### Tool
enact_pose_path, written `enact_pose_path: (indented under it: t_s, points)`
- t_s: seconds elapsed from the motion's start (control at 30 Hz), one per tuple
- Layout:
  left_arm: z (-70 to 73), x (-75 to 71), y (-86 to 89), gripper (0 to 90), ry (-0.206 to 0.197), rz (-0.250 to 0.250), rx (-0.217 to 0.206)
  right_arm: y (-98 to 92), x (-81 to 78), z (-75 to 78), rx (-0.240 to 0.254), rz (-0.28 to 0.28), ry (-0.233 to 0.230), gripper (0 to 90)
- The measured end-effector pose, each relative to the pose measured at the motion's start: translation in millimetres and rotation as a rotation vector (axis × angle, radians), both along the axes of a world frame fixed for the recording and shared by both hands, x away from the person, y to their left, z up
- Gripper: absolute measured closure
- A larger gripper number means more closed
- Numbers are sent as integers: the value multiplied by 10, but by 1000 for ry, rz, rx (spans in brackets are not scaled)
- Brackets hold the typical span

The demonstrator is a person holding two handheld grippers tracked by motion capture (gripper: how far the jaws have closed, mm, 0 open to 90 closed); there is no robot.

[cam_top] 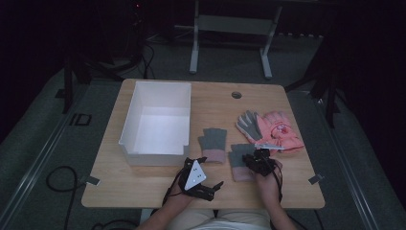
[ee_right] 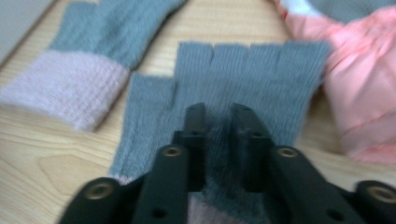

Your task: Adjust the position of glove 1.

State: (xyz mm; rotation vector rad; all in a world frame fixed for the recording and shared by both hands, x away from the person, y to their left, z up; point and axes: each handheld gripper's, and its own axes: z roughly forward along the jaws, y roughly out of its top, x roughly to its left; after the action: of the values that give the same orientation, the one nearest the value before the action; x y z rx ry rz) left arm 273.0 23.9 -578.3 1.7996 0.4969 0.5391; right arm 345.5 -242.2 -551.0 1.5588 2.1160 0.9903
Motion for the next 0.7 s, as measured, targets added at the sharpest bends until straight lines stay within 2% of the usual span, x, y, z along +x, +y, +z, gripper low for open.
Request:
enact_pose_path:
  t_s: [0.07, 0.13, 0.2, 0.37, 0.5, 0.7]
  points:
    - [0, 0, -1, 10, 1, 0, 1, -37, 34, 79, -11, 45, -14, 674]
    - [0, 3, -6, 10, 3, 0, 3, -80, 74, 172, -21, 131, -40, 645]
    - [0, -1, -2, 10, 0, -1, 4, -97, 107, 241, -68, 218, -48, 636]
    - [0, 1, -1, 10, 2, -1, 2, -91, 130, 272, -168, 344, -23, 602]
    - [0, 2, -4, 10, 2, 0, 4, -97, 123, 191, -232, 384, -7, 579]
    - [0, 1, -5, 10, 2, 1, 4, -140, 123, 56, -222, 363, 23, 594]
